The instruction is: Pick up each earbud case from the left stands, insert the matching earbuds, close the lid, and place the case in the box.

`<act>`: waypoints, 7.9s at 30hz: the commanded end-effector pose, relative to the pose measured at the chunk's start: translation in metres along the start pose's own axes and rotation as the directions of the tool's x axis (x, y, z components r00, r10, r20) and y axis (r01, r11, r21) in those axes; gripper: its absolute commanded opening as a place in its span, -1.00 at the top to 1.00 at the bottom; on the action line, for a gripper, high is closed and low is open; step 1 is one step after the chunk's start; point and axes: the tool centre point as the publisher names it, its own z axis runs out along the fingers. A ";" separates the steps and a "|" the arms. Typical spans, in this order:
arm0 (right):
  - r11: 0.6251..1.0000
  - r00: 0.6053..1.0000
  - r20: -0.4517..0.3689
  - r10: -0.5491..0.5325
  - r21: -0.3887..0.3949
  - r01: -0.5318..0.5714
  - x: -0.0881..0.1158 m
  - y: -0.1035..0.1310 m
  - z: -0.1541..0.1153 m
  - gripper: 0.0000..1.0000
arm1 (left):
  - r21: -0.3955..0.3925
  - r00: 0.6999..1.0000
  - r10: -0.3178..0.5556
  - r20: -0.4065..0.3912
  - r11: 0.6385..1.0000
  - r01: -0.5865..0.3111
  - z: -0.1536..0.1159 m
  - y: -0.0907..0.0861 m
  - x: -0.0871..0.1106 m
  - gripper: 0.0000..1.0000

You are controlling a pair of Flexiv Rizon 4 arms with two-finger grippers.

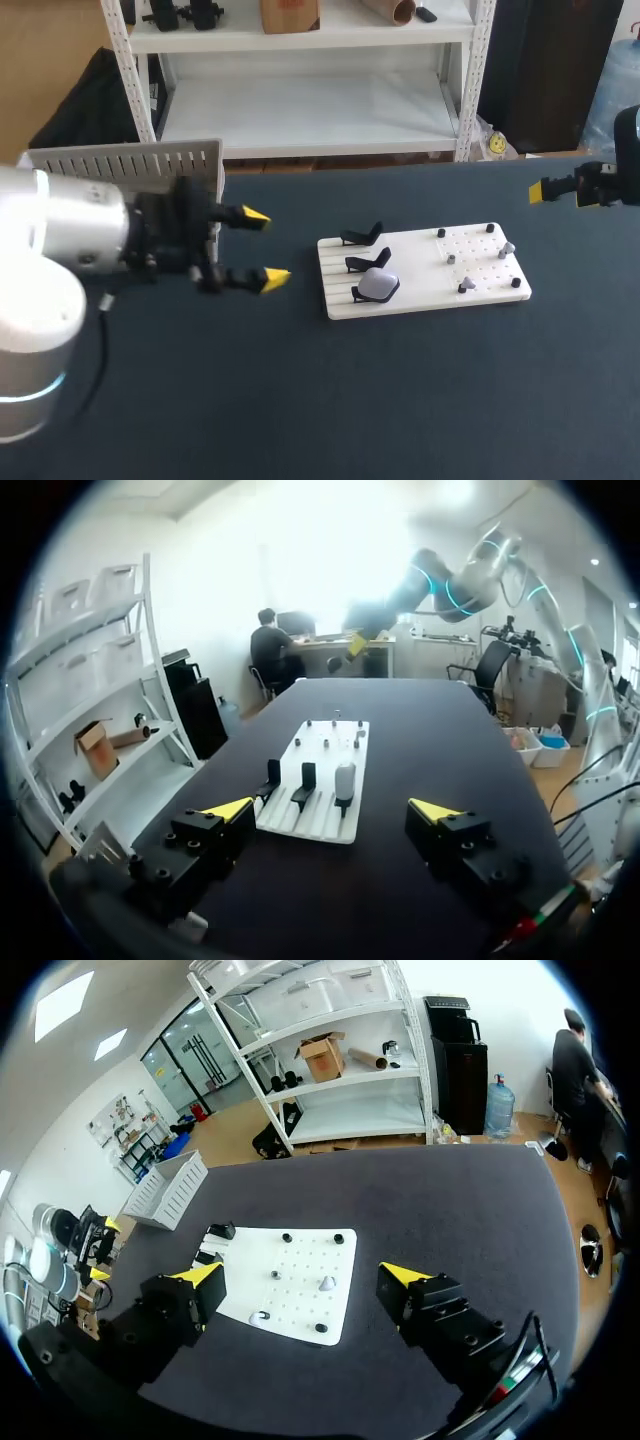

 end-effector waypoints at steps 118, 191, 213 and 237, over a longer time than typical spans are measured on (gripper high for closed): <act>1.000 1.000 -0.002 0.000 0.000 0.000 0.000 0.000 0.000 -1.00 | 0.252 0.998 -0.059 0.016 0.966 0.053 0.172 -0.017 0.035 1.00; 0.984 0.982 -0.106 -0.155 -0.107 0.144 0.032 0.114 0.049 -1.00 | 0.193 0.973 0.089 0.212 0.973 -0.131 0.192 0.005 -0.093 1.00; 0.987 0.983 -0.098 -0.153 -0.072 0.147 0.018 0.109 0.048 -1.00 | 0.218 0.966 0.107 0.235 0.963 -0.160 0.187 -0.013 -0.090 1.00; 0.961 0.970 -0.144 -0.198 0.166 0.221 0.034 0.050 0.019 -1.00 | 0.204 0.889 -0.054 0.454 0.978 -0.045 0.153 -0.014 -0.075 1.00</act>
